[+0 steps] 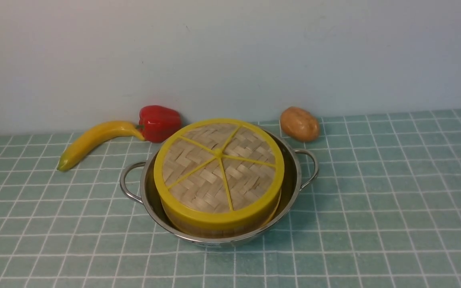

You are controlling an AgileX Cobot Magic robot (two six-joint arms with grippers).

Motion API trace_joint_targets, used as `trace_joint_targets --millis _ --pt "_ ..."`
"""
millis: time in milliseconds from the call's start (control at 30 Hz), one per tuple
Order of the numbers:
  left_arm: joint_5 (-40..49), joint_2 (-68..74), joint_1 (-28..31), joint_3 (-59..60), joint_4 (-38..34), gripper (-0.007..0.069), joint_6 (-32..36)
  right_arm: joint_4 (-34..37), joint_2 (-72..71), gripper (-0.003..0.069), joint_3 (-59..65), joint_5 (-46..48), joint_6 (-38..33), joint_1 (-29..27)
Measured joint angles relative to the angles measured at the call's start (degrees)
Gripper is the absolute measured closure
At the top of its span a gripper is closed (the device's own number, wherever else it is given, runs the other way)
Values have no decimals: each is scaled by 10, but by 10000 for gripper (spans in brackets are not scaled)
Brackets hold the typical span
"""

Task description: Place the steamer in the pot on the blue tablecloth, and put the lid on the steamer.

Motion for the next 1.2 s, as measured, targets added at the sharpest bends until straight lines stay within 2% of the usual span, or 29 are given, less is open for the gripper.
trace_joint_targets --millis 367,933,1033,1133,1200 --pt "-117 -4 15 106 -3 585 0 1 0 560 0 1 0 0" --pt "-130 -4 15 106 -3 560 0 1 -3 527 0 1 0 -1" --pt "-130 -4 15 106 -3 552 0 4 -27 520 1 0 0 -35" --pt "-131 -4 15 106 -3 548 0 4 -71 512 23 -22 0 -117" --pt "-131 -4 15 106 -3 543 0 3 -88 508 41 -34 0 -142"
